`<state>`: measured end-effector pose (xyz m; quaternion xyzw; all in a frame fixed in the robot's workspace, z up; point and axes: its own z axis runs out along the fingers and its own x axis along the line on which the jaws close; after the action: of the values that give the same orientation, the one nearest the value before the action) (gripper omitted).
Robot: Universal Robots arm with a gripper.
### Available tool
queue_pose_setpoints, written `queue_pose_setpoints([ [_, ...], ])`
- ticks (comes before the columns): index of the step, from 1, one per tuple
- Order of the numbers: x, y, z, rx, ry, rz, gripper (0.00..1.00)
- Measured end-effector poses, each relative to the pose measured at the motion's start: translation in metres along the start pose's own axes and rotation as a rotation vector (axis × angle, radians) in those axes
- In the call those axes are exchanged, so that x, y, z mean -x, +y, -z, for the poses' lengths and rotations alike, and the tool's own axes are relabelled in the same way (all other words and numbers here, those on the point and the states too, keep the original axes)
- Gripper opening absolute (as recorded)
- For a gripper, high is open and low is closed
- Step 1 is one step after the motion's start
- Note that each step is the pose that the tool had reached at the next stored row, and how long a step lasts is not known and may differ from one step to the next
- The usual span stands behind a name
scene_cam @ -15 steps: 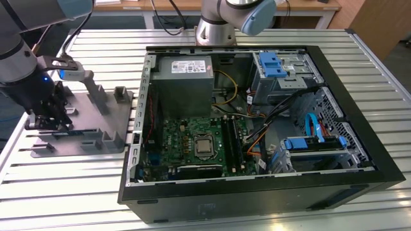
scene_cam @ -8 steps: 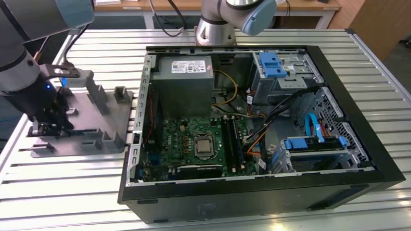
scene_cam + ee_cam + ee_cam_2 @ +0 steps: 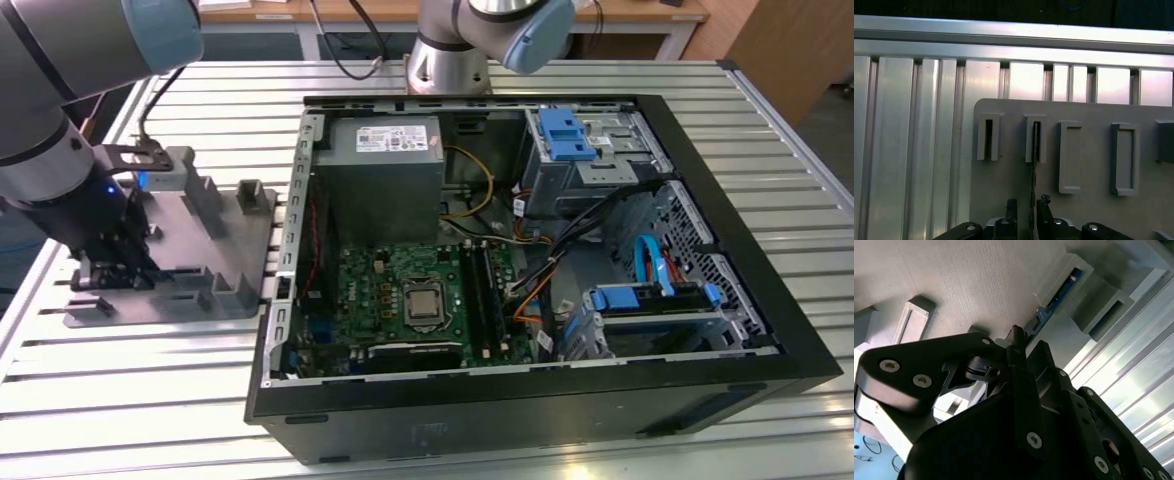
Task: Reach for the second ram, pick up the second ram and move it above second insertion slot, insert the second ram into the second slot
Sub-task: 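Pick up the second ram and move it above second insertion slot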
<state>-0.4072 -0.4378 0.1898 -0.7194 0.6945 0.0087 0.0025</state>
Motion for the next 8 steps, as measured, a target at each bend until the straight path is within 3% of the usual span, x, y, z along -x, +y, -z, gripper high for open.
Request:
queue_pose_setpoints([
  [6,0.0,-0.0001,-0.0002,-0.0001,-0.0001,0.0,0.3],
  [8,0.0,0.0,-0.0003,0.0,-0.0001,0.0,0.22],
])
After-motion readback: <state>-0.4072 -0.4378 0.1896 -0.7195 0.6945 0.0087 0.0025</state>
